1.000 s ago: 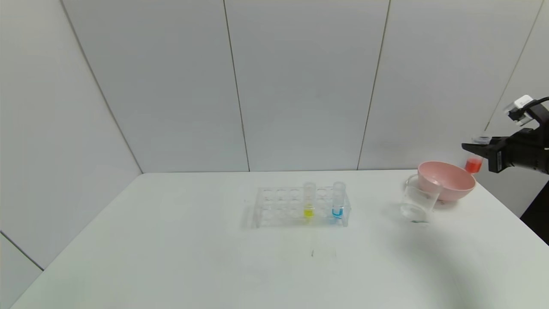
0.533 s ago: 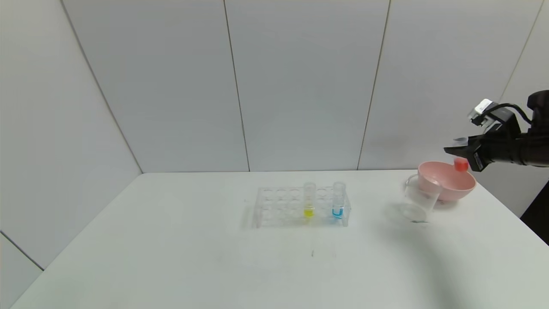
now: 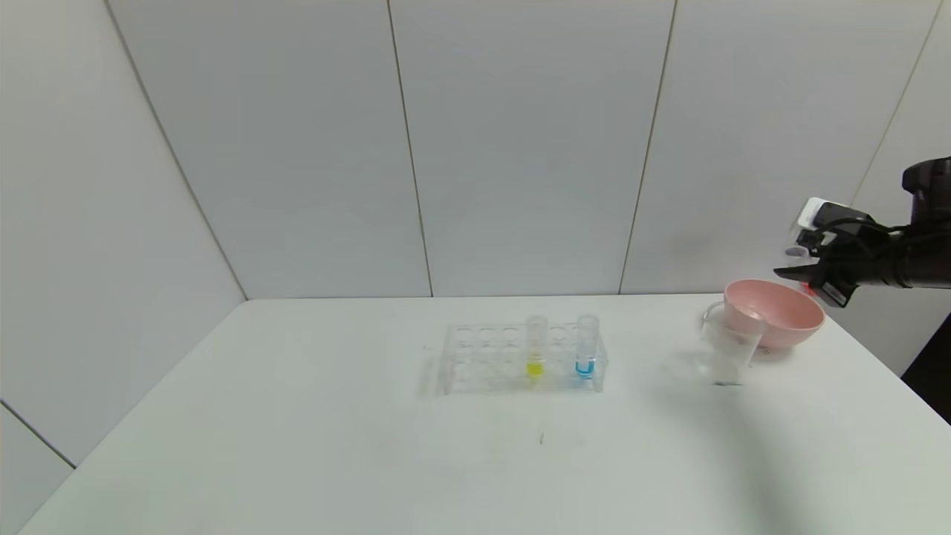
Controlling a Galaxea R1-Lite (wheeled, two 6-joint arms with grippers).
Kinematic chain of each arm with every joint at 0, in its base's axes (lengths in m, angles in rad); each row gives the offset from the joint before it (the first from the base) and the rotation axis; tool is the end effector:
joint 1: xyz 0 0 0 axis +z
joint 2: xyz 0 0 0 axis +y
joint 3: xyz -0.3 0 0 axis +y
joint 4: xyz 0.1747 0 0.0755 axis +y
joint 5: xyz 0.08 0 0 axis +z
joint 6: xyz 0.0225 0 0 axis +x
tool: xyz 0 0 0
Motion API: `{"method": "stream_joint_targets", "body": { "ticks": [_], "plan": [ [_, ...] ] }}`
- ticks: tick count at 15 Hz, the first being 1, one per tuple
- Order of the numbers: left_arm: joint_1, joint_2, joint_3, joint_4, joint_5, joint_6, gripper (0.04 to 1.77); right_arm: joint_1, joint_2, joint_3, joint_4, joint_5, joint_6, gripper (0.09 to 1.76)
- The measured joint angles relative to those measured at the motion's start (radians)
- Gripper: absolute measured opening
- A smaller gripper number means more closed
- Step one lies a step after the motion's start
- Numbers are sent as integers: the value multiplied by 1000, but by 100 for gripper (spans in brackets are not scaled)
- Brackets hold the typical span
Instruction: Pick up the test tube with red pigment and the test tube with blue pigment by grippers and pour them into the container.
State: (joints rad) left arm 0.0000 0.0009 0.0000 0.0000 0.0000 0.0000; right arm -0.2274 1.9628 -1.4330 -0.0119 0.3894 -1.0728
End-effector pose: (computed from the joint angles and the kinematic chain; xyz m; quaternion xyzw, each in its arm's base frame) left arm -0.0227 0.0000 0.0755 0.0000 0.0004 0.0000 1.0000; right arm 0.3830 -0.0799 0.2042 -0.4256 0.1697 0.1919 0.8679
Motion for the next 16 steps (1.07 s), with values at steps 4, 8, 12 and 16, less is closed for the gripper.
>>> {"method": "stream_joint_targets", "body": {
  "ticks": [4, 8, 12, 16],
  "plan": [
    [0, 0, 0, 0, 0, 0, 176, 13, -43, -14, 203, 1, -150, 53],
    [0, 0, 0, 0, 0, 0, 176, 16, -56, -77, 407, -8, -249, 53],
    [0, 0, 0, 0, 0, 0, 176, 39, -55, -227, 639, -107, -294, 53],
    [0, 0, 0, 0, 0, 0, 176, 74, -24, -355, 788, -200, -301, 53]
  ]
}}
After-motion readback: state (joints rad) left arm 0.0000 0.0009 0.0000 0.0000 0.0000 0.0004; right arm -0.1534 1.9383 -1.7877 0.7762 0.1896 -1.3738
